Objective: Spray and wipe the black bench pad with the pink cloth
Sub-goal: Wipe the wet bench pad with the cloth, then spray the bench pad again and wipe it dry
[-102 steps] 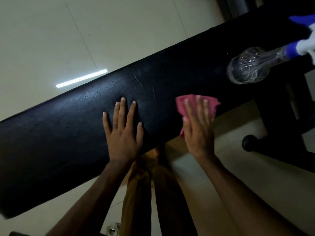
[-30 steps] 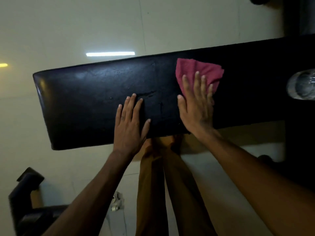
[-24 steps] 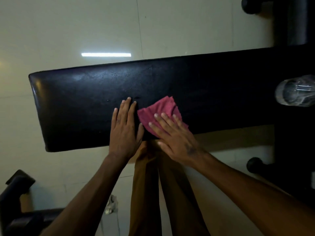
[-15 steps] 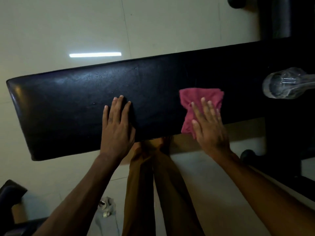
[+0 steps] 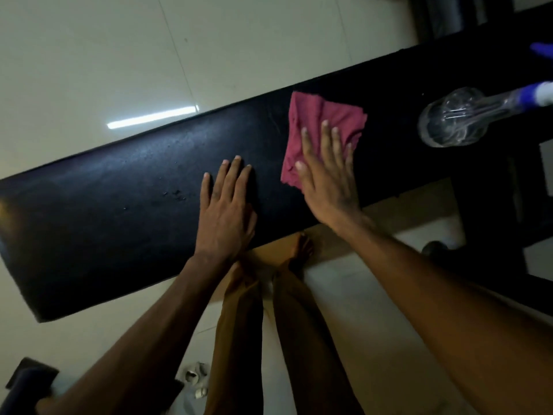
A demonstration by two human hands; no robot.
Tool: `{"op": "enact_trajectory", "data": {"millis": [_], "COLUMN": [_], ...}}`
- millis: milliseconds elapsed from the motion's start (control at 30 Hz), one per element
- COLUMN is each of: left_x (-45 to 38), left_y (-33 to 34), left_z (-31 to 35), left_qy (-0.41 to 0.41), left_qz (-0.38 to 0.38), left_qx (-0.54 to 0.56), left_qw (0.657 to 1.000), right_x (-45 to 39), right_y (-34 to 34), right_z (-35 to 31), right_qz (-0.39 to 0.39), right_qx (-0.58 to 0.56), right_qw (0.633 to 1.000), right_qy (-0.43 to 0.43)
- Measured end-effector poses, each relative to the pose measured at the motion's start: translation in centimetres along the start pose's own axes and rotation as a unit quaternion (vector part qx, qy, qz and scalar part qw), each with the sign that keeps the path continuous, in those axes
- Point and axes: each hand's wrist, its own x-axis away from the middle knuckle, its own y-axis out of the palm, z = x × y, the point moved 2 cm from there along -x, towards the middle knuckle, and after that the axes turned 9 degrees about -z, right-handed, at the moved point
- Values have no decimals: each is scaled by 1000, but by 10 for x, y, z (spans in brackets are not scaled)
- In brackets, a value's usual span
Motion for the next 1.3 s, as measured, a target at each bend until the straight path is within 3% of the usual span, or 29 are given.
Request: {"op": "enact_trajectory", "data": {"millis": [133,200,267,333,400,467,600,800,1067,1300], "left_x": [5,-23,-28,-35,-42,-54,-74,-126,-186,-197], "left_y": [-20,-33,-44,-41,-39,-41,-50,-40,-5,7], "left_z": [-16,53,54,54,74,100,154,189,170,160], "left_qy": [-49,22,10,2,32,64,92,82,71,46], "left_qz": [24,15,18,12,-10,-26,-22,-67,-69,-60], "left_qx": [26,15,12,18,6,-3,2,-8,-63,-86], "left_qw": [998,1000,1000,1000,999,998,995,994,993,993], "right_x": [18,32,38,52,72,94,117,77,15,-15], "right_y": [27,-11,-22,-32,-40,-52,-78,-136,-168,-188], "right_z": [-42,13,4,9,33,61,104,150,156,171], "right_qz": [-33,27,101,186,259,301,313,352,404,380], "right_qx": [-25,-134,-197,-290,-385,-418,-407,-419,-366,-460], "right_qw": [997,991,975,939,877,836,831,814,834,795], "right_qy": [-58,-10,-30,23,121,187,214,195,79,106]}}
